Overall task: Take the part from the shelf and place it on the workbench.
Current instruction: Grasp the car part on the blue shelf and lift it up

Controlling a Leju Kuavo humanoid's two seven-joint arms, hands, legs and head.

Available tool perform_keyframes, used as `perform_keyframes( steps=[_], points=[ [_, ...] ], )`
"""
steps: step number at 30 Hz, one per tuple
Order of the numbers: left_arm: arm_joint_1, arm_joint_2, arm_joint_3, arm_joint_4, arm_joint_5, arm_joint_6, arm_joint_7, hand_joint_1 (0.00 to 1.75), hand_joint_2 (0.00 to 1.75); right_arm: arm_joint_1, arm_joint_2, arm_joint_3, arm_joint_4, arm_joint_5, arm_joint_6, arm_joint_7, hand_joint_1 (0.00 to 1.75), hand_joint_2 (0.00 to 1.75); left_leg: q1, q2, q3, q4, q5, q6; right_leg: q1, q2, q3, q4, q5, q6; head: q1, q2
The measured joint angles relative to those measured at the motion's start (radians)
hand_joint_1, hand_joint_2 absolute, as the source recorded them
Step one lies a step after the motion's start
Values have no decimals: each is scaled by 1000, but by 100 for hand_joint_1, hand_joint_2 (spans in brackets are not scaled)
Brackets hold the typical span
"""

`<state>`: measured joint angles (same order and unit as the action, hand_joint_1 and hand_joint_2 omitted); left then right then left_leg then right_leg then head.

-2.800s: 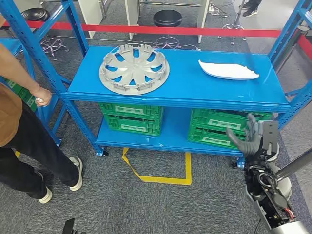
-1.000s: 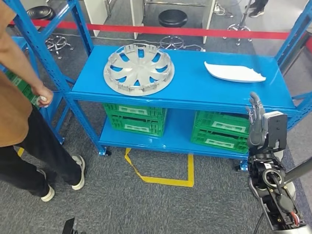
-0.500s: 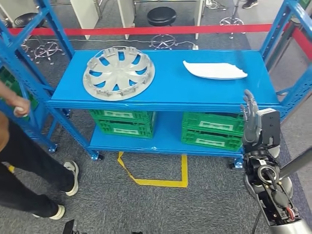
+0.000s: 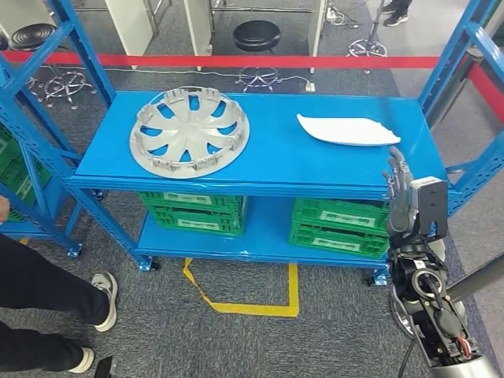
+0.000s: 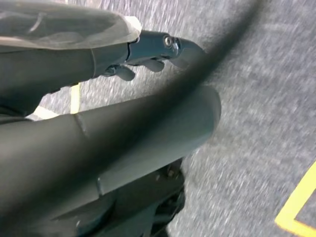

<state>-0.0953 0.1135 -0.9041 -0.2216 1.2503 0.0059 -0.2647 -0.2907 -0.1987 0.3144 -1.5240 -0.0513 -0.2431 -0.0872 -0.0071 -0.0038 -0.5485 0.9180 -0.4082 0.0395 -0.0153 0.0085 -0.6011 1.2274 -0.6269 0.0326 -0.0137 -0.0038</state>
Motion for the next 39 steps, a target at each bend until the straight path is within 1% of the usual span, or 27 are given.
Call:
perform_keyframes(
  steps=[1, 3, 4, 5, 7, 8, 10, 12, 14, 15, 16, 17, 19, 21, 23, 25, 26, 27, 29, 30, 31, 32, 34, 35, 36, 38, 39],
  points=[
    [1, -2, 0, 0, 2, 0, 0, 0, 0, 1, 0, 1, 0, 0, 2, 0, 0, 0, 5, 0, 7, 2, -7, -5, -5, -1, -10, -11, 18, 7, 3, 0],
    [3, -5, 0, 0, 4, 1, 0, 0, 0, -1, 0, 1, 1, 1, 3, 0, 0, 0, 15, -1, 21, 8, -22, -18, -16, -3, 17, -125, 107, 20, 11, 0],
    [2, -5, 0, 0, 4, 2, 0, 0, 0, -2, 1, 2, 2, 1, 4, 0, 0, 0, 18, -2, 26, 14, -30, -26, -18, -3, 33, -185, 136, 24, 17, 0],
    [0, -4, 0, 1, 4, 3, 0, 0, 0, -4, 1, 2, 3, 1, 6, 0, 0, 0, 20, -3, 27, 19, -36, -34, -18, -4, 45, -226, 152, 20, 24, 0],
    [-1, -3, 1, 2, 5, 4, 0, 0, 0, -3, 3, 3, 6, 1, 8, 1, 0, 0, 18, -5, 27, 28, -42, -48, -14, -5, 49, -243, 149, -4, 27, 0],
    [-1, -3, 1, 2, 5, 4, 0, 0, 0, -4, 3, 2, 6, 1, 9, 1, 0, 0, 17, -4, 26, 31, -44, -55, -14, -6, 53, -242, 155, -17, 25, 0],
    [-1, -3, 1, 2, 5, 4, -1, 0, 0, -6, 5, 2, 6, 1, 10, -1, 0, 0, 20, -3, 19, 55, -56, -65, -15, -6, 61, -243, 161, -32, 14, 0],
    [-4, -3, 1, 2, 5, 4, -1, 0, 0, -10, 6, 2, 6, 2, 11, -2, 0, 0, 23, -2, -32, 148, -98, -72, -15, -6, 69, -245, 161, -39, 0, 0],
    [-4, -4, 1, 2, 5, 3, -1, 0, 0, -10, 7, 2, 7, 2, 11, -2, 0, 0, 23, -2, -117, 282, -147, -75, -11, -7, 71, -245, 155, -45, -12, 0],
    [-3, -5, 1, 2, 5, 3, -1, 0, 0, -9, 7, 2, 7, 2, 12, -2, 0, 0, 23, -2, -149, 322, -154, -74, -9, -6, 73, -245, 152, -47, -14, 0],
    [-1, -5, 1, 2, 4, 3, -1, 0, 0, -8, 7, 2, 7, 2, 12, -2, 0, 0, 22, -2, -162, 325, -142, -70, -7, -5, 78, -246, 148, -48, -18, 0],
    [0, -6, 1, 2, 4, 3, -1, 0, 0, -7, 7, 3, 7, 2, 13, -2, 0, 0, 21, -2, -155, 287, -110, -64, -5, -3, 83, -246, 143, -49, -22, 0],
    [1, -3, 1, 3, 3, 3, -1, 0, 0, -7, 8, 2, 7, 2, 14, -2, 0, 0, 13, -2, -102, 146, -29, -45, -1, 0, 97, -248, 134, -47, -29, 0],
    [-1, -1, 1, 3, 3, 3, -1, 0, 0, -8, 10, 2, 7, 2, 14, -2, 0, 0, 2, -3, -66, 57, -15, -30, -2, 2, 106, -255, 126, -39, -32, 0],
    [-2, 0, 1, 4, 2, 3, -1, 0, 0, -7, 11, 2, 7, 2, 14, -2, 0, 0, -2, -5, -54, 32, -26, -20, -3, 4, 116, -257, 133, -25, -34, 0],
    [1, 0, 1, 4, 2, 3, 0, 0, 0, -6, 11, 1, 6, 2, 15, -2, 0, 0, 3, -3, -30, 12, -3, -11, -2, 2, 121, -242, 129, -12, -34, 0],
    [2, 0, 1, 4, 2, 3, 0, 0, 0, -7, 11, 1, 6, 2, 15, -2, 0, 0, 6, -2, -18, 8, 3, -8, -3, 1, 113, -218, 113, -8, -30, 0],
    [1, 0, 1, 4, 1, 3, 0, 0, 0, -8, 11, 0, 6, 2, 15, -2, 0, 0, 7, -1, -9, 6, 4, -7, -4, 0, 89, -170, 86, -6, -24, 0],
    [0, 0, 1, 4, 0, 3, 0, 0, 0, -5, 11, -1, 6, 2, 15, -2, 0, 0, 5, 0, -2, 6, -3, -4, -4, -1, 18, -40, 30, -2, -11, 0],
    [0, -1, 1, 5, -1, 3, 0, 0, 0, -1, 11, -2, 7, 2, 15, -2, 0, 0, 4, -1, 0, 7, -7, -4, -4, -1, -15, 7, 15, 0, -6, 0],
    [1, -1, 1, 5, -1, 3, 0, 0, 0, 2, 11, -2, 7, 2, 15, -1, 0, 0, 4, -1, 5, 7, -11, -5, -4, -1, -31, 19, 20, 0, -2, 0],
    [2, -2, 1, 5, -1, 3, 0, 0, 0, 4, 11, -2, 7, 2, 15, -1, 0, 0, 4, -2, 10, 8, -16, -6, -4, -1, -29, -8, 47, -2, 3, 0],
    [4, -4, 1, 5, -2, 1, 0, 0, 0, 5, 11, -4, 8, 2, 15, -1, 0, 0, 4, -2, 26, 9, -28, -12, -4, -2, 17, -141, 135, -8, 13, 0],
    [3, -4, 1, 5, -3, 1, 0, 0, 0, 4, 11, -5, 8, 2, 15, -1, 0, 0, 3, -3, 31, 10, -33, -16, -1, -3, 37, -204, 156, -12, 17, 0],
    [2, -5, 1, 5, -3, 0, 1, 0, 0, 4, 11, -5, 8, 3, 16, -1, 0, 0, 2, -4, 33, 12, -37, -21, 1, -4, 53, -245, 167, -17, 21, 0],
    [2, -6, 1, 5, -4, 0, 1, 0, 0, 4, 11, -7, 8, 3, 16, -1, 0, 0, 0, -4, 35, 18, -40, -33, 5, -5, 62, -266, 160, -29, 22, 0],
    [2, -5, 1, 5, -4, 0, 1, 0, 0, 4, 11, -7, 7, 4, 17, -2, 0, 0, 0, -3, 36, 22, -43, -39, 2, -5, 71, -268, 168, -36, 22, 0]
  ],
)
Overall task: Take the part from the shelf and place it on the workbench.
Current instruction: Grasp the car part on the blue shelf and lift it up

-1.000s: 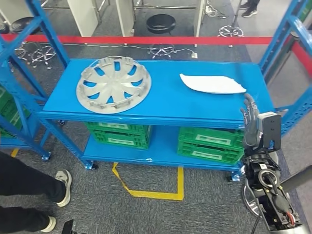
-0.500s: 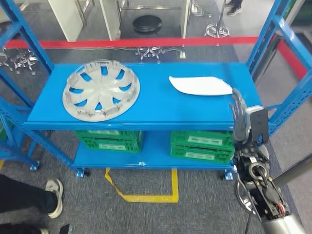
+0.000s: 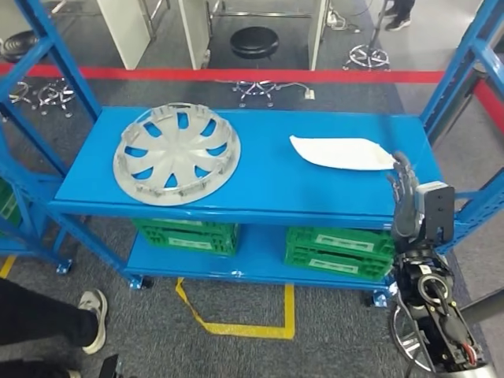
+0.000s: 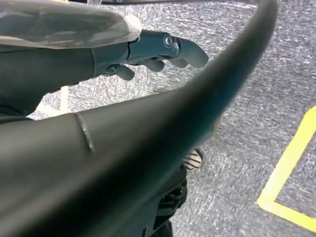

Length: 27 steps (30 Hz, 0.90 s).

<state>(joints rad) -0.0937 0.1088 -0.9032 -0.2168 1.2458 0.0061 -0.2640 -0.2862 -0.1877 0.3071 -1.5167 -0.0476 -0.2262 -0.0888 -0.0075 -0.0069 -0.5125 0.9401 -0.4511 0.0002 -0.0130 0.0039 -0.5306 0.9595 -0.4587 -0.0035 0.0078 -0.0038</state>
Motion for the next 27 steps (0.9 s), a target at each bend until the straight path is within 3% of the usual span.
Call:
perform_keyframes(
  steps=[2, 3, 6, 7, 8, 10, 11, 13, 14, 17, 19, 21, 22, 23, 24, 26, 27],
  points=[
    [-1, 1, 0, 0, -1, 0, 0, 0, 0, -3, 0, 0, -1, 1, 0, -1, 0, 0, 1, 0, -12, 36, -14, -12, -6, 0, 15, -8, 4, -9, -6, 0],
    [-4, 1, 0, 0, -1, 0, 0, 0, 0, -4, 0, 0, -1, 2, 0, -1, 0, 0, 4, 1, -38, 84, -33, -18, -8, -1, 19, -12, 4, -12, -13, 0],
    [-6, 0, 0, 0, 2, 0, 0, 0, 0, -7, 1, 1, 0, 2, 4, -1, 0, 0, 15, 1, -167, 280, -100, -35, -9, -1, 24, -13, -5, -16, -29, 0],
    [-4, 0, 0, 0, 4, 0, 1, 0, 0, -7, 2, 2, 1, 2, 5, -1, 0, 0, 18, 1, -195, 305, -99, -37, -10, 0, 28, -13, -10, -16, -32, 0],
    [-3, 0, 0, 0, 6, 1, 1, 0, 0, -7, 4, 2, 1, 2, 6, -1, 0, 0, 20, 1, -202, 290, -76, -38, -11, 1, 34, -13, -16, -14, -36, 0],
    [-1, 1, 0, 1, 7, 3, 1, 0, 0, -9, 7, 3, 2, 3, 9, -1, 0, 0, 21, 2, -164, 158, 20, -30, -13, 2, 51, -14, -30, -8, -44, 0],
    [-1, 2, 0, 1, 7, 3, 1, 0, 0, -12, 8, 4, 2, 3, 10, -1, 0, 0, 19, 2, -140, 87, 51, -26, -13, 3, 60, -14, -37, -3, -49, 0],
    [-2, 4, 0, 1, 7, 3, 1, 0, 0, -16, 11, 5, 3, 3, 12, -1, 0, 0, 15, 2, -112, 11, 61, -14, -11, 4, 71, -17, -48, 9, -55, 0],
    [-1, 4, 0, 1, 7, 3, 2, 0, 0, -18, 11, 6, 4, 3, 12, -1, 0, 0, 14, 2, -109, 4, 49, -8, -9, 5, 78, -16, -49, 16, -56, 0],
    [0, 3, 0, 1, 8, 3, 3, 0, 0, -23, 12, 8, 7, 3, 12, -1, 0, 0, 16, 1, -82, -6, 58, 14, -9, 3, 79, 16, -64, 32, -46, 0],
    [-1, 3, 0, 1, 8, 4, 3, 0, 0, -25, 12, 9, 9, 3, 13, -2, 0, 0, 15, 2, -64, -7, 52, 24, -10, 1, 25, 123, -108, 33, -33, 0],
    [-1, 4, 1, 1, 10, 4, 4, 0, 0, -24, 12, 9, 13, 3, 13, -3, 0, 0, 11, 1, -52, -7, 39, 30, -8, 1, -57, 255, -162, 32, -21, 0],
    [0, 4, 1, 1, 10, 5, 4, 0, 0, -23, 12, 9, 15, 3, 13, -3, 0, 0, 9, 1, -44, -7, 32, 31, -7, 1, -86, 287, -175, 32, -16, 0],
    [1, 3, 1, 1, 11, 6, 4, 0, 0, -23, 12, 10, 17, 3, 14, -4, 0, 0, 7, 0, -34, -7, 25, 31, -6, 1, -98, 280, -165, 31, -12, 0],
    [2, 2, 1, 1, 12, 6, 4, 0, 0, -23, 12, 10, 19, 3, 15, -5, 0, 0, 5, -1, -22, -6, 17, 31, -6, 1, -93, 238, -133, 29, -7, 0],
    [1, 0, 1, 1, 14, 7, 4, 0, 0, -25, 12, 10, 24, 3, 17, -9, 0, 0, 2, -2, 1, -5, 0, 26, -2, 0, -60, 103, -35, 20, 2, 0],
    [0, -1, 1, 1, 15, 7, 4, 0, 0, -27, 12, 11, 27, 3, 18, -10, 0, 0, 1, -3, 8, -4, -8, 22, 1, 0, -47, 52, -7, 15, 5, 0]
  ],
)
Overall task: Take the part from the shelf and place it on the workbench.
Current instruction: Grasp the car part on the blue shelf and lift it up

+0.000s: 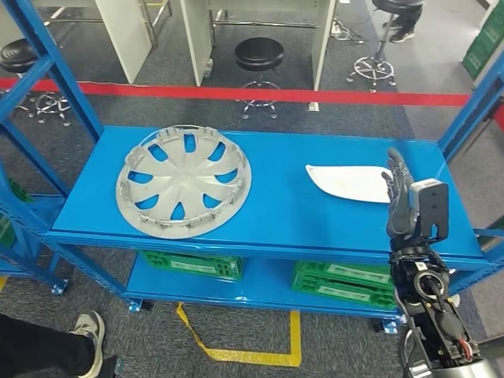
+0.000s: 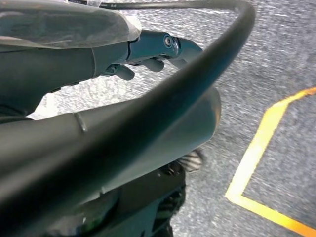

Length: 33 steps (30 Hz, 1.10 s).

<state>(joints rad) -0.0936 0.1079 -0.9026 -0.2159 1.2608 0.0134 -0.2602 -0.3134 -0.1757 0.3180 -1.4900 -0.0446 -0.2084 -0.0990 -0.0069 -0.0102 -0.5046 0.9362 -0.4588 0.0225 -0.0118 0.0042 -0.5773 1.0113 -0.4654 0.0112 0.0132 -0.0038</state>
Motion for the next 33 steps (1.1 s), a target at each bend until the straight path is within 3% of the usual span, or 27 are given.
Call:
perform_keyframes(
  steps=[1, 5, 7, 9, 10, 11, 12, 14, 16, 17, 18, 22, 25, 29, 33],
  points=[
    [-1, -1, 0, 0, 1, 1, 0, 0, 0, -1, 0, 1, 2, 0, 1, -1, 0, 0, -1, -1, 3, 1, -6, -5, 3, 0, 10, -30, 18, -6, 2, 0],
    [-2, 0, 0, 0, 6, 2, 0, 0, 0, -6, 3, 3, 6, 0, 2, -4, 0, 0, -3, 0, 1, 28, -19, -27, -2, 1, 35, -53, 24, -27, -4, 0],
    [-3, -1, 1, 0, 7, 2, -5, 0, 0, -11, 6, 4, 7, 0, 1, -4, 0, 0, 1, 1, -48, 116, -52, -39, -6, -1, 52, -62, 26, -32, -14, 0],
    [-5, -1, 1, 0, 7, 1, -12, 0, 0, -14, 7, 4, 9, 8, -7, 4, 0, 87, 8, 2, -137, 249, -101, -50, -8, -2, 56, -65, 22, -35, -25, 0],
    [-4, -2, 1, 0, 7, 2, -14, 0, 0, -14, 7, 5, 11, 15, -13, 12, 0, 131, 12, 2, -174, 291, -112, -55, -8, -2, 58, -65, 18, -35, -28, 0],
    [-3, -2, 1, 0, 6, 2, -15, 0, 0, -14, 7, 5, 13, 24, -18, 23, 0, 175, 16, 2, -195, 297, -102, -59, -9, -1, 62, -65, 13, -35, -32, 0],
    [-2, -1, 1, 0, 7, 2, -16, 0, 0, -14, 7, 5, 16, 35, -23, 35, 0, 175, 19, 3, -196, 266, -70, -60, -10, 0, 67, -65, 9, -33, -35, 0],
    [-1, 0, 1, 0, 7, 2, -18, 0, 0, -14, 7, 5, 20, 77, -35, 67, 0, 175, 23, 3, -158, 127, 29, -59, -12, 2, 81, -65, -2, -26, -46, 0],
    [-2, 2, 2, 0, 8, 2, -20, 0, 0, -16, 7, 5, 24, 155, -45, 121, 0, 175, 20, 5, -125, 24, 70, -51, -11, 3, 87, -64, -12, -15, -55, 0],
    [-2, 2, 2, 0, 8, 1, -20, 0, 0, -18, 6, 5, 27, 206, -47, 153, 0, 175, 18, 5, -121, 8, 73, -45, -9, 4, 87, -65, -17, -8, -56, 0],
    [0, 1, 2, 0, 7, 0, -21, 0, 0, -19, 4, 6, 31, 258, -49, 187, 0, 175, 18, 6, -119, 9, 71, -43, -6, 3, 85, -63, -25, -8, -54, 0],
    [-1, -1, 3, 1, 1, -4, -21, 0, 0, -35, -13, 25, 46, 498, -36, 330, 0, 175, 21, 3, -110, 7, 82, -46, -1, 1, 89, -66, -36, -58, -38, 0],
    [-2, 0, 3, 1, -7, -7, -21, 0, 0, -44, -23, 35, 55, 643, 6, 412, 0, 175, 18, 1, -108, 8, 77, -38, -2, 1, 98, -78, -34, -48, -23, 0],
    [-2, 1, 3, 1, -19, -12, -21, 0, 0, -44, -35, 46, 58, 760, 87, 487, 0, 175, 17, 1, -107, 9, 73, -32, -7, 1, 105, -90, -33, -3, -12, 0],
    [-2, 0, 3, 1, -33, -20, -21, 0, 0, -41, -52, 54, 58, 826, 169, 548, 0, 175, 16, 1, -106, 9, 72, -31, -7, 1, 105, -91, -34, 3, -9, 0]
  ],
)
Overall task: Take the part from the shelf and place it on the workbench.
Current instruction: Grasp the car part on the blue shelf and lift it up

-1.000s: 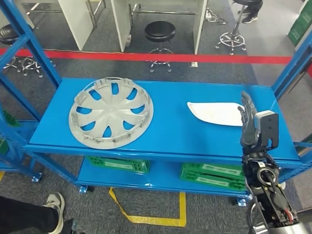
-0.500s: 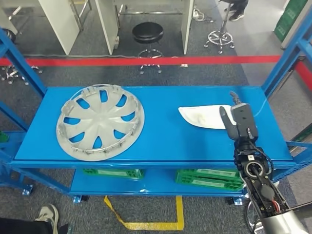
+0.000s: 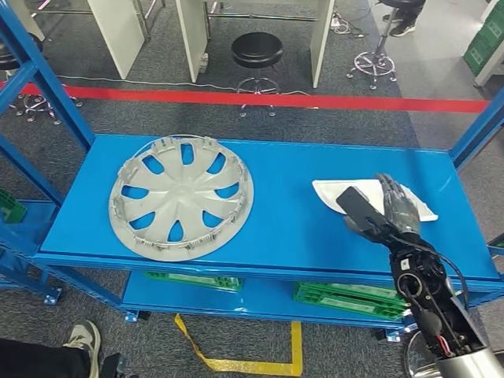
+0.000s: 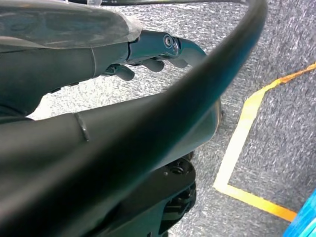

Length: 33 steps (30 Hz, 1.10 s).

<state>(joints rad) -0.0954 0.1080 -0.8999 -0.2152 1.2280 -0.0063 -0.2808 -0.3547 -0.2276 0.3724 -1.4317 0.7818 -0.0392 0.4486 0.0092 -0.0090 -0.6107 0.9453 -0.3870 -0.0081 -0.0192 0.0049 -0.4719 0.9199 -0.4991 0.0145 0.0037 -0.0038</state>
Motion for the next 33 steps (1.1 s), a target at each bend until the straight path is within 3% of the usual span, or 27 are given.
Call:
perform_keyframes(
  steps=[14, 33],
  points=[
    [0, -1, 0, 0, -13, -3, 3, 0, 0, 6, -46, 17, 18, 27, 80, 44, 0, 175, 0, 0, 8, -7, 0, -1, 4, 0, 3, 0, -1, 0, -5, 0],
    [0, -1, 0, 0, -14, -12, -1, 0, 0, -25, -96, 38, 68, -35, 86, 17, 0, 175, 0, 0, 10, -7, 0, -1, 4, 0, 6, 0, -3, -1, -6, 0]
  ],
)
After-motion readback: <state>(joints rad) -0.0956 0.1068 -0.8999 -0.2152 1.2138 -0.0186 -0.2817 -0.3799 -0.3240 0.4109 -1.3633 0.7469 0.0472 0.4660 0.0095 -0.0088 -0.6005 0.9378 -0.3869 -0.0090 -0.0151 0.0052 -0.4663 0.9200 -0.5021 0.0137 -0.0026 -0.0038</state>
